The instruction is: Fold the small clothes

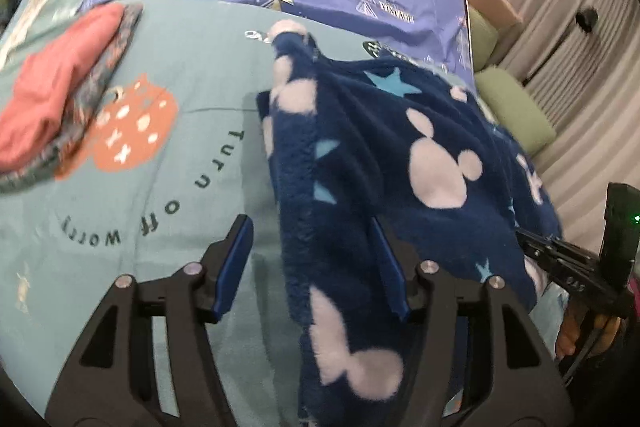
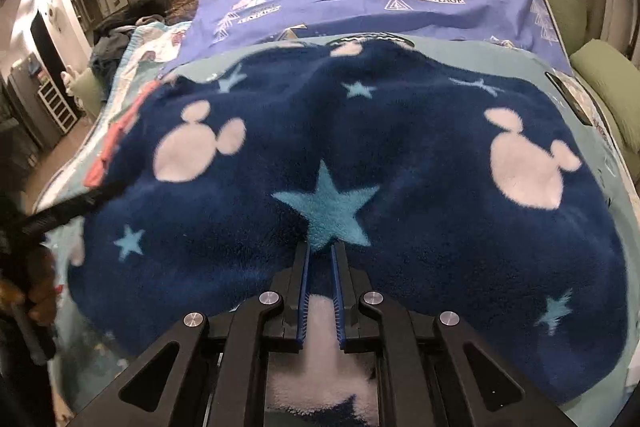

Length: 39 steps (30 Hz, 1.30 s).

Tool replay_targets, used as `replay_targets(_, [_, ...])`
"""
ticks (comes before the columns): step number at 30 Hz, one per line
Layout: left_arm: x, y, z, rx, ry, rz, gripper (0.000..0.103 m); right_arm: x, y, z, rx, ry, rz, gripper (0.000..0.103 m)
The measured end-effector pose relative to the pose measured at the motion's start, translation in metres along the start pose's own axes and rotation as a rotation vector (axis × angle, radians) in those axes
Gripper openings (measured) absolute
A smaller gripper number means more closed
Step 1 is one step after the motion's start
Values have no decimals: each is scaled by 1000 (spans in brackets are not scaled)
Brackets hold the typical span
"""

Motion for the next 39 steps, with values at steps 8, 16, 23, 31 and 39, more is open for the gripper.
replay_targets(8, [6, -6, -8, 5, -27, 4, 62, 4, -57, -29, 82, -24, -2, 10])
replay_targets(16, [8, -8, -9, -9, -13, 2, 63, 26, -127, 83, -144, -73, 107, 12])
replay_targets(23, [3, -9, -10, -3, 9, 2, 65, 8, -96, 26, -2, 23, 34, 15])
replay_targets(31, [-3, -6, -18, 28, 3, -4, 65, -72, -10, -23, 55, 21, -248, 50])
replay_targets(39, [-28, -1, -44, 71, 21, -72, 67, -176, 71, -6, 143, 189, -630, 70])
Point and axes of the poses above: each gripper's, at about its wrist camera, not at the fingertips, and z roughly the way its jaws point, x to its right, y to its underside, the point moved 3 cm from there along z, roughly the way its jaws point, and after that the axes turned 12 degrees about -x, right-handed, at the moved point
